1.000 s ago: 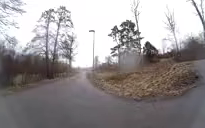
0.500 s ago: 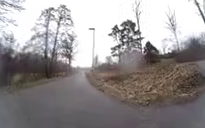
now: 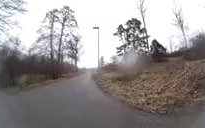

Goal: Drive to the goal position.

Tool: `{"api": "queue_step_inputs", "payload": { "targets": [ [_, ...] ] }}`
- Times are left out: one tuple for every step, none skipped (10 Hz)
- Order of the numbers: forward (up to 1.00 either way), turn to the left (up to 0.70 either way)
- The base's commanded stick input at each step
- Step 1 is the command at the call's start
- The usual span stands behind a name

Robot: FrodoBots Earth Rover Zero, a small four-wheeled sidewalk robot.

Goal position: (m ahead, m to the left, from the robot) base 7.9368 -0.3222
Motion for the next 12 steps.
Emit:
{"api": "queue_step_inputs", "payload": {
  "targets": [
    [0.7,0.35],
    [0.7,0.35],
    [0.7,0.26],
    [0.7,0.0],
    [0.7,0.0],
    [0.7,0.0],
    [0.7,0.04],
    [0.7,0.22],
    [0.7,0.31],
    [0.7,0.0],
    [0.7,0.0],
    [0.7,0.0]
  ]
}}
